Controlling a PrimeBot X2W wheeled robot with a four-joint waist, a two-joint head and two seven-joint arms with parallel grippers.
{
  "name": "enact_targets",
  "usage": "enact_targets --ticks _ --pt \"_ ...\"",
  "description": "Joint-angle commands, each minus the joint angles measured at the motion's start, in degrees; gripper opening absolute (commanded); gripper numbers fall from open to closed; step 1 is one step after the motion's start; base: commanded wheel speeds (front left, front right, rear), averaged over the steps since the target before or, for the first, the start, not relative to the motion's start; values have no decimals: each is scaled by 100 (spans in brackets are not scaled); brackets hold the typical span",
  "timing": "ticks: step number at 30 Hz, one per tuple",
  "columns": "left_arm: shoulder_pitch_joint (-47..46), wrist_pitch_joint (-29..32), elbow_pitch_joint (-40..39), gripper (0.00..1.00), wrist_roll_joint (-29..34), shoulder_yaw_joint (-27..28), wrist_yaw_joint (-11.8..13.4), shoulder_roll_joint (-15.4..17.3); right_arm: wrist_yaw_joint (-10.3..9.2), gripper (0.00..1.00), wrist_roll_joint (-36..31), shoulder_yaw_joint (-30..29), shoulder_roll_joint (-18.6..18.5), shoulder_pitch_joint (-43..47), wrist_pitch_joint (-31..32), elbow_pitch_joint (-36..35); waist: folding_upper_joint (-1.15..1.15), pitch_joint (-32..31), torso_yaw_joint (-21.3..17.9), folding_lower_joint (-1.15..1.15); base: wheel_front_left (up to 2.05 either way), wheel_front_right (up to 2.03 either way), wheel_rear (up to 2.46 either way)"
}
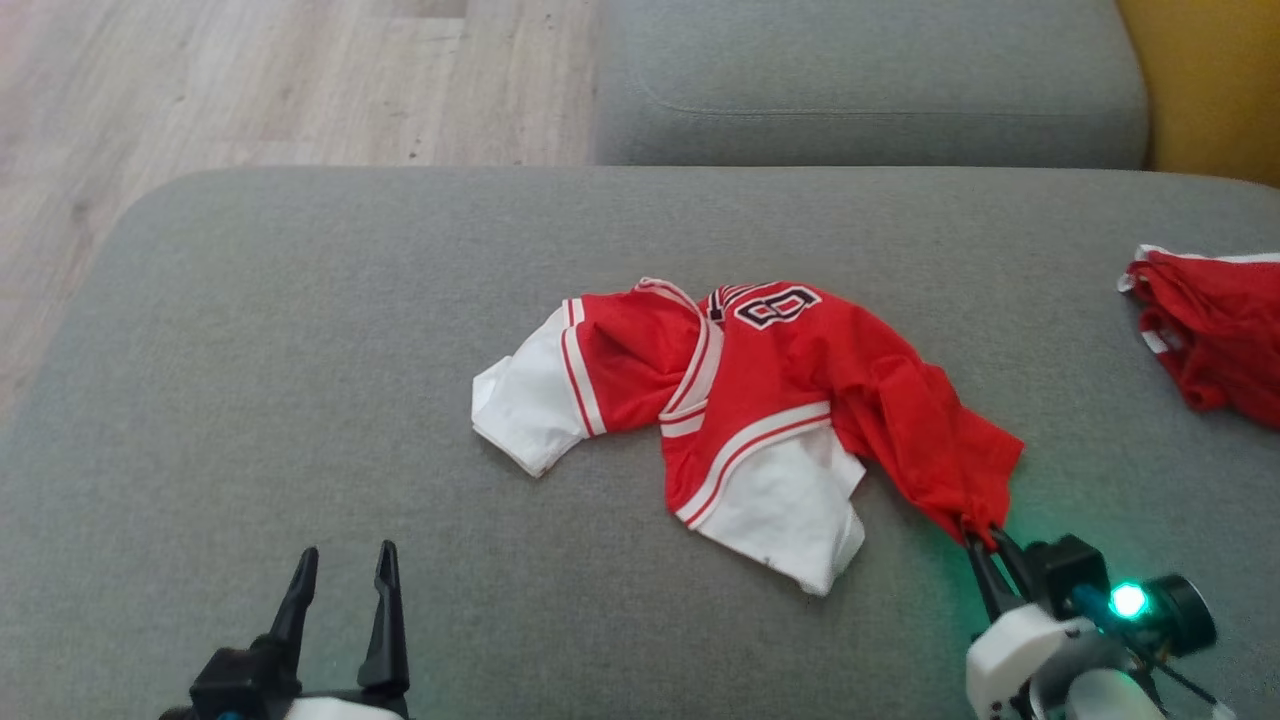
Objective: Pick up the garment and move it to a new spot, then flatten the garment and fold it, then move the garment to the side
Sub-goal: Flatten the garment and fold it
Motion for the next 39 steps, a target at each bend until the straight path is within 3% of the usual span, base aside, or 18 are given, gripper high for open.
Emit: enact_targets --ticks 1,2,3,4,10,15,17,21,28,39 --pt "-158 -56 -192 100 -17 244 30 124 37 4 -29 52 23 -154 -78 -232 0 -10 -41 1 0 0 0" --pt "-157 -53 -201 100 -15 238 38 120 37 31 -27 -10 57 -63 -78 -287 0 -13 -62 1 0 0 0" --pt "-157 -49 -209 100 -14 231 46 117 37 83 -52 -43 82 23 -75 -332 0 -16 -76 1 0 0 0" --pt "-157 -45 -217 100 -12 224 54 113 37 100 -77 -73 109 106 -68 -376 0 -20 -88 1 0 0 0" --pt "-154 -38 -218 100 -30 212 67 115 37 100 -40 -371 252 487 -51 -794 0 -60 -125 1 0 0 0" --pt "-150 -54 -172 100 -53 240 36 116 37 100 40 -439 321 662 -7 -1614 0 -117 -120 1 0 0 0" --pt "-164 -62 -162 100 -51 234 22 103 37 100 141 -211 361 717 110 -2096 0 -137 -85 1 0 0 0" --pt "-218 -66 -161 100 -38 205 4 71 37 100 359 374 399 723 406 -2329 0 -106 34 1 0 0 0" --pt "-298 -74 -130 100 -41 228 -1 58 37 100 402 1235 343 481 748 -1586 0 34 380 1 0 0 0" --pt "-341 -96 -97 100 -32 274 -15 9 37 100 137 760 424 -271 810 -12 0 185 700 1 0 0 0"
